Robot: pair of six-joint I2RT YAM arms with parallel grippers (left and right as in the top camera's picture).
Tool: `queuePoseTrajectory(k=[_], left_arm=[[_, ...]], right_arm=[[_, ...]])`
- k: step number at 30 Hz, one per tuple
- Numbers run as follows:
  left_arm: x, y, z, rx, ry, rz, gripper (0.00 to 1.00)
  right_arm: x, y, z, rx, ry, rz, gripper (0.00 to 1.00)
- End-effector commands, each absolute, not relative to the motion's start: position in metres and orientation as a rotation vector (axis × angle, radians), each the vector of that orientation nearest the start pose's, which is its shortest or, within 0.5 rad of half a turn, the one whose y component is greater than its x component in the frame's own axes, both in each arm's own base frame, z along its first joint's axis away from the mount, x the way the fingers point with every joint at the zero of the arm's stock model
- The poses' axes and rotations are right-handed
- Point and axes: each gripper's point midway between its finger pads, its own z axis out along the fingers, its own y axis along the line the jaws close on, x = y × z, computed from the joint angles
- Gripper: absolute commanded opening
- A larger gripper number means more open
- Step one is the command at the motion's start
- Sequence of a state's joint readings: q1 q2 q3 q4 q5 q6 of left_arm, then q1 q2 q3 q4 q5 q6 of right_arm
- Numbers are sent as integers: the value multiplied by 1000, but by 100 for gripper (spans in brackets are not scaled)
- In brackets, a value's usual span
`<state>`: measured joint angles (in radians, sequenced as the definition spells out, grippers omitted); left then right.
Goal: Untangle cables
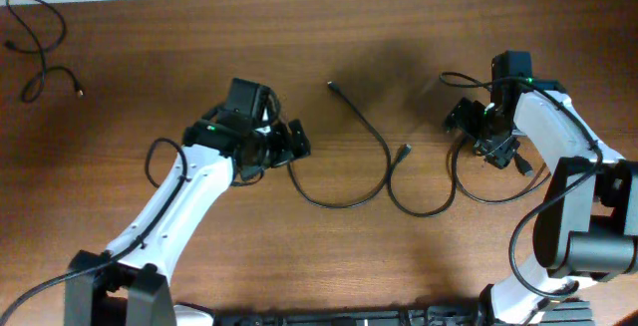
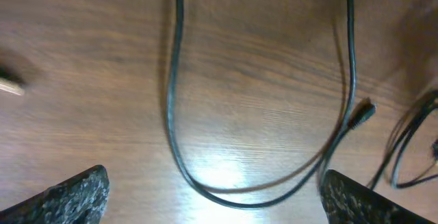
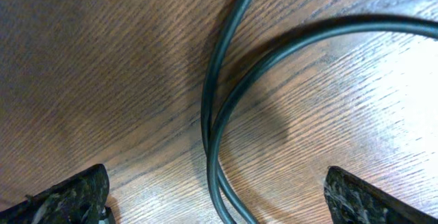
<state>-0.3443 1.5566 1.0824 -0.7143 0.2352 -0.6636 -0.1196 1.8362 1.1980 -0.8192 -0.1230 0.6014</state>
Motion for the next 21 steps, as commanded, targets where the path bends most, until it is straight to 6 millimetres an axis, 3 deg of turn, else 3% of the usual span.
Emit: queuePoseTrajectory(k=[1,5,10,19,20,21], left_arm=[[302,-177,81,-665,2888,-585,91],[293,-187,66,-825,2871,-450,77],[272,-181,42,-915,2942,-274,64],[250,-170,-4,-967,3073,-58,64],[249,-170,-8,-972,3082,-41,59],[248,-169,-12,-974,3088,-31,48]], right_arm=[[347,-18,24,1068,2876,227,99],[347,-18,24,1068,2876,227,99],[347,-18,24,1068,2875,227,99],[347,-18,24,1068,2875,227,99],[347,-18,24,1068,2875,227,99],[347,-18,24,1067,2875,227,99]])
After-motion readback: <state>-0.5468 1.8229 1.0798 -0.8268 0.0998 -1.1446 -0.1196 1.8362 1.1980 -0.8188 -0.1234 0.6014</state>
